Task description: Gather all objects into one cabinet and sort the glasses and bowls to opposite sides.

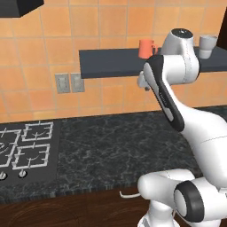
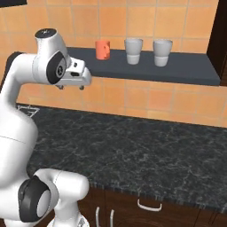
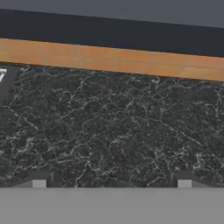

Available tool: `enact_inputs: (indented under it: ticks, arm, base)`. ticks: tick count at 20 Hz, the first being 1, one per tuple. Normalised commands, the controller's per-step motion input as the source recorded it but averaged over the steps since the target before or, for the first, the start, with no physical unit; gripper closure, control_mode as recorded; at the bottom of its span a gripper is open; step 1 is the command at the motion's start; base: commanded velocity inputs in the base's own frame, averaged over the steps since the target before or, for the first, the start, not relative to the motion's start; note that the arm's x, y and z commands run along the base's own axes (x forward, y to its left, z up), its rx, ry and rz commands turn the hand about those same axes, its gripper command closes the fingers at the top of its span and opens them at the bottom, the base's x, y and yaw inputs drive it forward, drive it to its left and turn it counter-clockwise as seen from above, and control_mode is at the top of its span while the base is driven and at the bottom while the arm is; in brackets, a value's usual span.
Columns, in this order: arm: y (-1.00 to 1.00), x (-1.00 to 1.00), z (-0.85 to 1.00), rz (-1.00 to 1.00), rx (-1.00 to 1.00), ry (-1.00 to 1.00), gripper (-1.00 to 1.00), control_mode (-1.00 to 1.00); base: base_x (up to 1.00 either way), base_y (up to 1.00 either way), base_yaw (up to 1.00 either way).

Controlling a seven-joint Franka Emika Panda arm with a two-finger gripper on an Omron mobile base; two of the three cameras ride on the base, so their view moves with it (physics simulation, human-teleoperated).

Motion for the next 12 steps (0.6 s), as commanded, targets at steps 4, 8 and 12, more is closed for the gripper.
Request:
enact_inputs:
  ticks: [4, 8, 12]
  arm:
    - [-0.10, -0.01, 0.89, 0.00, 0.00, -0.02, -1.00, -1.00]
    - [-0.26, 0.16, 0.68, 0.00, -0.03, 0.00, -1.00, -1.00]
    - [-0.48, 0.46, 0.10, 0.03, -0.03, -0.12, -1.00, -1.00]
  base:
    - [0.00, 0.00, 0.00]
    - [0.00, 0.00, 0.00]
    - [0.00, 0.00, 0.00]
